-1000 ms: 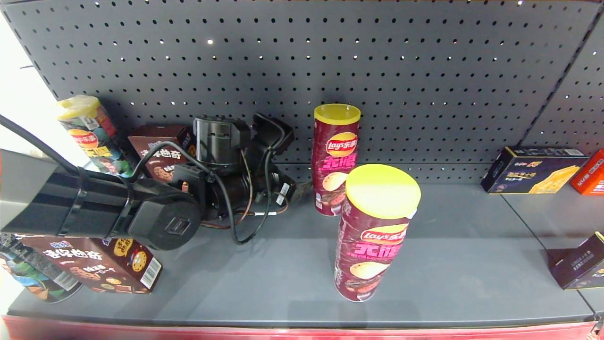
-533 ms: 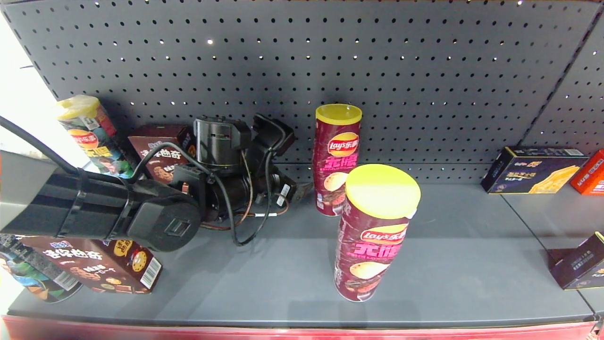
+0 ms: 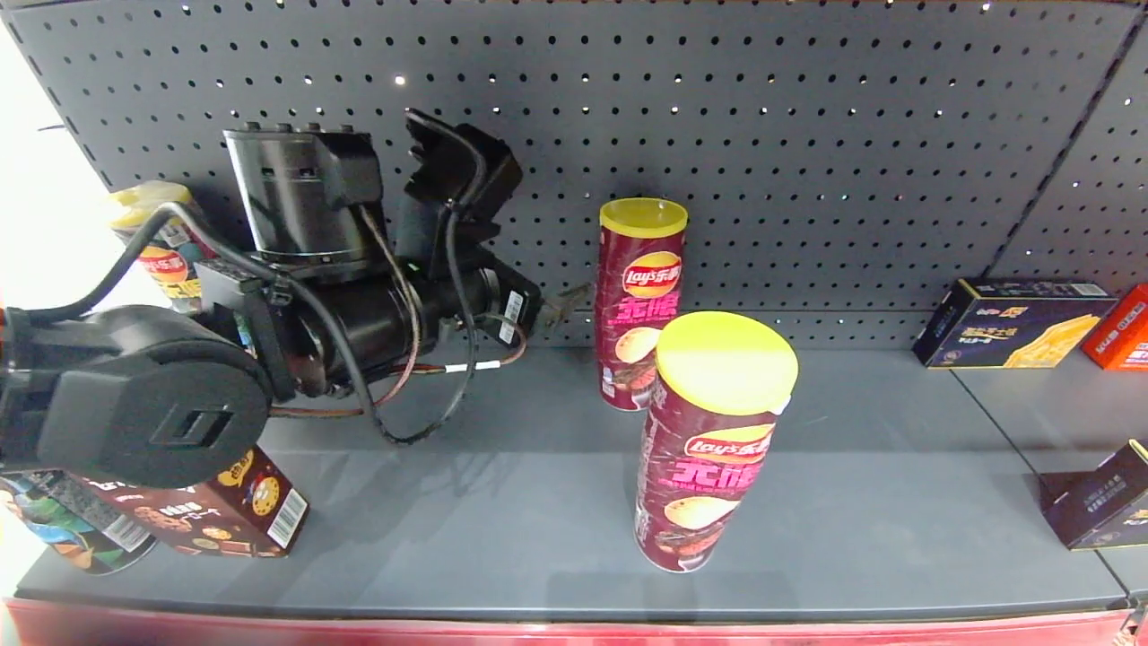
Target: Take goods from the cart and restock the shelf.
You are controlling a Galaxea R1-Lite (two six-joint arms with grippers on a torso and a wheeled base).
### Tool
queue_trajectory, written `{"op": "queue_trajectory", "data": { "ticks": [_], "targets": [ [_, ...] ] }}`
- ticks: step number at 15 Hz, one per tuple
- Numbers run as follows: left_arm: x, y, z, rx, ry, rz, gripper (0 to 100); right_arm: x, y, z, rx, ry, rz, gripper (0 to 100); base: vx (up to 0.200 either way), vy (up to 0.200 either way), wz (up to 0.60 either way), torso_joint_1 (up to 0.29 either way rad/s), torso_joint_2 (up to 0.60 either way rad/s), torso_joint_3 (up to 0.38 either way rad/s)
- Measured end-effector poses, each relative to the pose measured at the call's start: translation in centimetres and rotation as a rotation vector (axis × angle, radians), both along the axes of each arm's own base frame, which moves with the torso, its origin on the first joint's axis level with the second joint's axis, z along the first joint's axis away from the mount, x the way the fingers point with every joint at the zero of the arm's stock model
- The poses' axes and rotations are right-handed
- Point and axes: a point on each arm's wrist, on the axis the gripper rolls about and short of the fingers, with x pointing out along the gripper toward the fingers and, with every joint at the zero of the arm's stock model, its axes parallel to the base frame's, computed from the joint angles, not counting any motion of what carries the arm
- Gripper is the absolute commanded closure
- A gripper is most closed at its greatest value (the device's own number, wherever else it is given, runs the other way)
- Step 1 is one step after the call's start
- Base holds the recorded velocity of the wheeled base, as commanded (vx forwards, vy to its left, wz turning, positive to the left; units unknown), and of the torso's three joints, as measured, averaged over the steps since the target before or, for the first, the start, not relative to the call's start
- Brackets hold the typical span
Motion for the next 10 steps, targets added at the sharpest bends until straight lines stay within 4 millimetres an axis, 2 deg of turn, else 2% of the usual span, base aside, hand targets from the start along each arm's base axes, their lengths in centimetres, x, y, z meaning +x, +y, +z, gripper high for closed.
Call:
{"op": "queue_trajectory", "data": {
  "ticks": [2, 5, 7, 10],
  "targets": [
    [-2.4, 0.4, 1.9, -0.043, -0.044, -0.048, 0, 0.0, 0.0, 0.0, 0.000, 0.000, 0.000, 0, 0.000, 0.000, 0.00, 0.000, 0.00, 0.000],
    [-7.8, 1.6, 5.0, -0.111, -0.126, -0.097, 0, 0.0, 0.0, 0.0, 0.000, 0.000, 0.000, 0, 0.000, 0.000, 0.00, 0.000, 0.00, 0.000],
    [-11.9, 3.7, 6.0, -0.152, -0.172, -0.115, 0, 0.0, 0.0, 0.0, 0.000, 0.000, 0.001, 0, 0.000, 0.000, 0.00, 0.000, 0.00, 0.000],
    [-18.0, 8.5, 5.2, -0.207, -0.220, -0.109, 0, 0.0, 0.0, 0.0, 0.000, 0.000, 0.001, 0, 0.000, 0.000, 0.00, 0.000, 0.00, 0.000]
  ]
}}
